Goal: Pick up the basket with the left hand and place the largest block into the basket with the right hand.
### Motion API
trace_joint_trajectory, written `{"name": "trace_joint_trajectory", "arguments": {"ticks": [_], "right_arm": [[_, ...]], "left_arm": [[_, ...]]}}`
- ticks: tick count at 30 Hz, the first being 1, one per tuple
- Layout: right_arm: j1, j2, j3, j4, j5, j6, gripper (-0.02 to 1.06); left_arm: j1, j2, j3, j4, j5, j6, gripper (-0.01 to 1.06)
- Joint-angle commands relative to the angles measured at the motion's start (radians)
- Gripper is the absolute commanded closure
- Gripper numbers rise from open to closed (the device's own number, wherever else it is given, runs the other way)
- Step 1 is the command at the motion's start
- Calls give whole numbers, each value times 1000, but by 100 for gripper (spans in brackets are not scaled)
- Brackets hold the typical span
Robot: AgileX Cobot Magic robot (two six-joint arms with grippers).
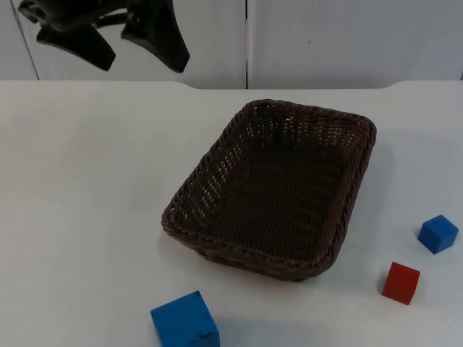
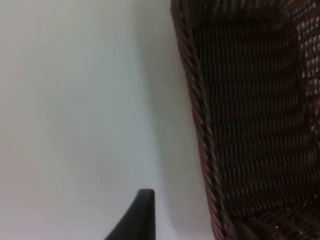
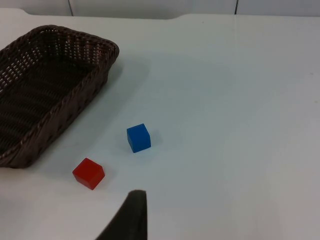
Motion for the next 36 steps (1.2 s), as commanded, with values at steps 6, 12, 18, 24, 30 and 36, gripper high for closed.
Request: {"name": "trace_joint_trajectory", "arguments": {"ticks": [6, 12, 18, 24, 30, 36], "right_arm": [[-4, -4, 1, 0, -4, 0, 0], [-4, -4, 1, 0, -4, 0, 0], [-4, -4, 1, 0, -4, 0, 0], [-4, -4, 1, 0, -4, 0, 0], [-4, -4, 1, 0, -4, 0, 0], [-4, -4, 1, 0, -4, 0, 0]], "left_arm": [[-7, 67, -13, 13, -50, -6, 7], [-14, 137, -57, 6, -38, -6, 7], [-49, 234, -145, 11, -1, 11, 7], [-94, 348, -269, 43, 38, 11, 7], [-128, 451, -371, 71, 43, 7, 7], [-129, 525, -429, 69, 67, 7, 7]]}}
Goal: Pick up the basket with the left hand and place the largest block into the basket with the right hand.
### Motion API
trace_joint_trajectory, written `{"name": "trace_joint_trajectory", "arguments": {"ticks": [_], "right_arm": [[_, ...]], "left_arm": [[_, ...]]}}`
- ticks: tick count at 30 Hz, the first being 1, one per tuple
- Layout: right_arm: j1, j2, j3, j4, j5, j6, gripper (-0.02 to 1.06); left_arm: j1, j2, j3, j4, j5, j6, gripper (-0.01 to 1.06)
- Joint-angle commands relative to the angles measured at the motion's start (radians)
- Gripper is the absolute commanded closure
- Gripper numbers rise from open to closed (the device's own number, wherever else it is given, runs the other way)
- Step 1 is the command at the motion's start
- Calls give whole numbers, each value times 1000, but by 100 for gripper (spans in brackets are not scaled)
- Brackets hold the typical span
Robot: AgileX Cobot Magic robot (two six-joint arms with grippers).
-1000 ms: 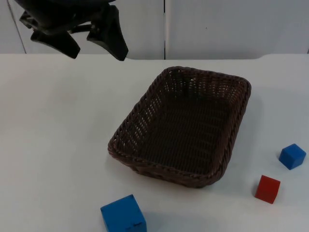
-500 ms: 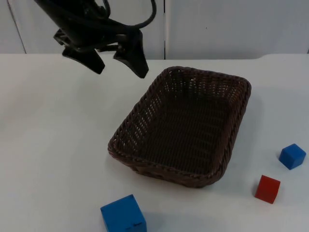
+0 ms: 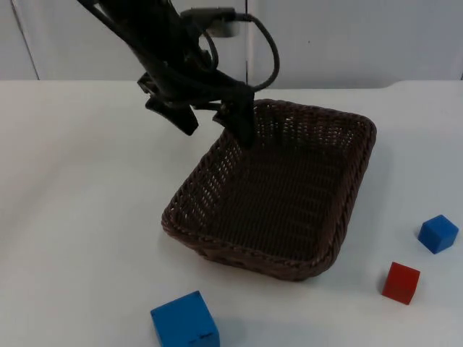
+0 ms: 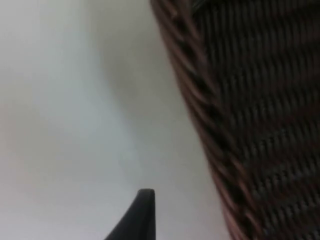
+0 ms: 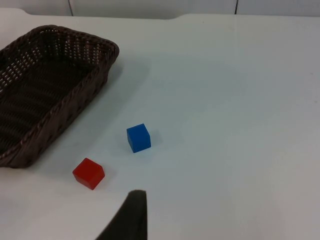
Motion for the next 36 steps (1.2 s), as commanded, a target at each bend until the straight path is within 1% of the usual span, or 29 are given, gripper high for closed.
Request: {"name": "trace_joint_trajectory", "arguments": {"ticks": [1, 6, 13, 15, 16, 19, 21, 22, 26, 27, 28, 29, 32, 36], "right_arm": [[-4, -4, 1, 0, -4, 0, 0], [-4, -4, 1, 0, -4, 0, 0], [-4, -4, 1, 0, -4, 0, 0], [-4, -4, 1, 0, -4, 0, 0], [-4, -4, 1, 0, -4, 0, 0], [-4, -4, 1, 0, -4, 0, 0], [-4, -4, 1, 0, -4, 0, 0], [-4, -4, 1, 0, -4, 0, 0], [-4, -4, 1, 0, -4, 0, 0], [-4, -4, 1, 0, -4, 0, 0], [-4, -4, 1, 0, -4, 0, 0], [-4, -4, 1, 0, -4, 0, 0], [-4, -4, 1, 0, -4, 0, 0], [-4, -4, 1, 0, -4, 0, 0]], "left_arm": [[-6, 25, -24, 6, 14, 0, 7], [-6, 70, -38, -8, 19, 4, 8], [-6, 114, -38, -18, 19, 19, 15], [-6, 116, -38, -23, 19, 19, 19], [-6, 116, -38, -23, 19, 19, 19], [-6, 118, -38, -23, 11, 19, 36], [-6, 118, -38, -23, 10, 19, 54], [-6, 118, -38, -23, 10, 19, 54], [-6, 118, -38, -23, 10, 19, 93], [-6, 118, -38, -23, 10, 19, 93], [-6, 118, -38, -23, 10, 19, 101], [-3, 116, -38, -23, 10, 8, 105], [1, 107, -38, -31, 12, -58, 105], [1, 71, -38, -31, 33, -68, 105]]}}
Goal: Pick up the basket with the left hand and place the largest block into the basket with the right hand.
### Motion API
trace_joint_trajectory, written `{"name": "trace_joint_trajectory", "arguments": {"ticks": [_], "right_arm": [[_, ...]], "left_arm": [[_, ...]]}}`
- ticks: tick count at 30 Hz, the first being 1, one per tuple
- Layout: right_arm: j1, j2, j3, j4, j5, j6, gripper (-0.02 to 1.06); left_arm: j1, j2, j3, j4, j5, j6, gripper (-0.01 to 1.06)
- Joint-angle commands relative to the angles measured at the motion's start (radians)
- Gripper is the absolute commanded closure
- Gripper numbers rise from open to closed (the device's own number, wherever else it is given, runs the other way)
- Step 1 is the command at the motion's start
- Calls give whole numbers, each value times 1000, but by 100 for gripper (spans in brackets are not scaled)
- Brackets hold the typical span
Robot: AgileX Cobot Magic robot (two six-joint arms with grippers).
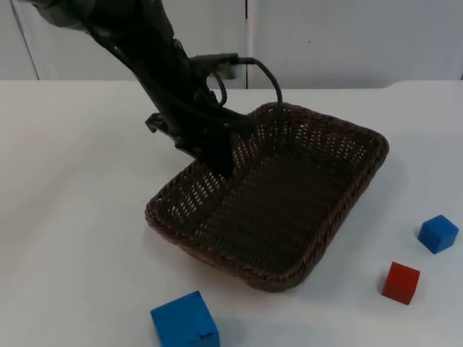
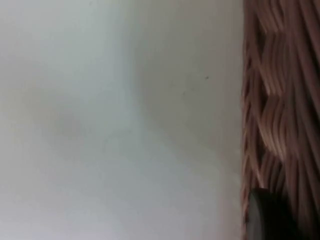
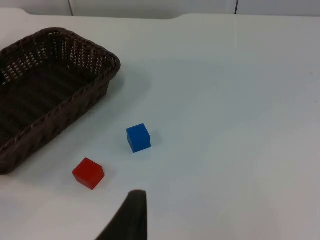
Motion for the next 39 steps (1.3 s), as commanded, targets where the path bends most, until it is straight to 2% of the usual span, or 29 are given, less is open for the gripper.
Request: {"name": "trace_joint_trajectory", "arguments": {"ticks": [1, 11, 15, 19, 28, 39], "right_arm": [[-4, -4, 1, 0, -4, 0, 0], [-4, -4, 1, 0, -4, 0, 0], [-4, -4, 1, 0, -4, 0, 0], [-4, -4, 1, 0, -4, 0, 0], [-4, -4, 1, 0, -4, 0, 0], [-4, -4, 1, 2, -4, -8, 0]], "left_arm": [[1, -53, -4, -2, 2, -28, 105], [44, -220, -4, -75, 8, -89, 105], [81, -261, -4, -80, 52, -116, 105], [142, -306, 0, -133, 161, -128, 105], [223, -395, 27, -162, 259, -128, 105], [320, -547, 181, -182, 242, -120, 105]]}}
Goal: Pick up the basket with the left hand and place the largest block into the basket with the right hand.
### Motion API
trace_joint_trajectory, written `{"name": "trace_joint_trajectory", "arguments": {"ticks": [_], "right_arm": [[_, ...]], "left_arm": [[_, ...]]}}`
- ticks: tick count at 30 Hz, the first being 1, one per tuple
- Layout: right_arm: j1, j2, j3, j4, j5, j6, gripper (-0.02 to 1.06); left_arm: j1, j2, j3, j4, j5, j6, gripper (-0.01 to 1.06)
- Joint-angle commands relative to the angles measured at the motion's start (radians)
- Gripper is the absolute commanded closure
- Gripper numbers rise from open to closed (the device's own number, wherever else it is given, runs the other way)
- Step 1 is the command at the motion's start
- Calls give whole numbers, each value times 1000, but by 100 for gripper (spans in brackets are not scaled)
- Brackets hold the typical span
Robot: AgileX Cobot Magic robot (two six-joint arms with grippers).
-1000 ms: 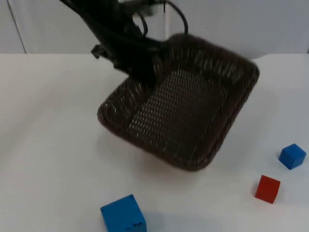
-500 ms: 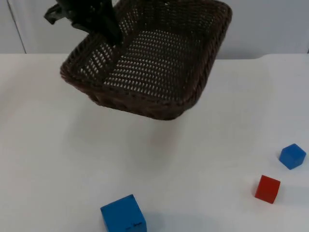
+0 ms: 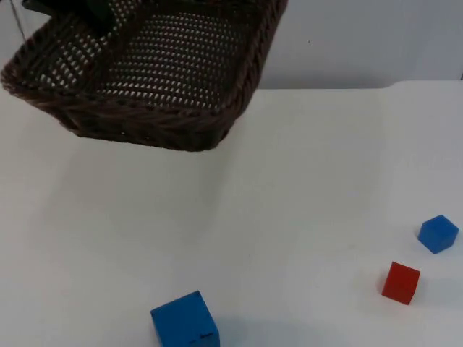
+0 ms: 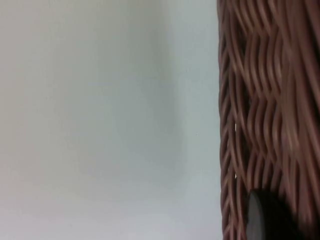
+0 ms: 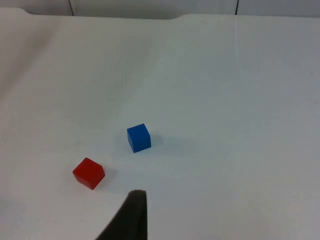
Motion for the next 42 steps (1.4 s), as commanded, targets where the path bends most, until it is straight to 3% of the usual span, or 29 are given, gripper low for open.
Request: {"name": "trace_joint_trajectory", "arguments": {"ticks": [1, 11, 16, 24, 27, 34, 37, 41, 42], "right_arm": [[-4, -4, 1, 2, -4, -8, 0], [-4, -4, 1, 14, -6, -9, 0], [-4, -4, 1, 59, -8, -57, 0], [-4, 164, -5, 126, -13, -118, 0], [-4, 259, -28, 169, -58, -134, 0], [-4, 439, -51, 266, -181, -295, 2], [-4, 514, -53, 313, -192, -352, 2], [-4, 666, -61, 468, -214, -627, 2], [-4, 666, -61, 468, -214, -627, 2]], "left_arm": [[16, -40, 13, -51, 4, 2, 105], [43, -123, 20, -69, 15, 9, 105], [43, -140, 20, -69, 15, 9, 105], [43, -142, 20, -72, 15, -5, 105], [43, -142, 20, -66, 15, -5, 105], [43, -142, 20, -66, 15, -10, 105], [43, -142, 20, -66, 15, -10, 105], [43, -142, 20, -66, 15, -10, 105], [43, -142, 20, -66, 15, -10, 105]]}}
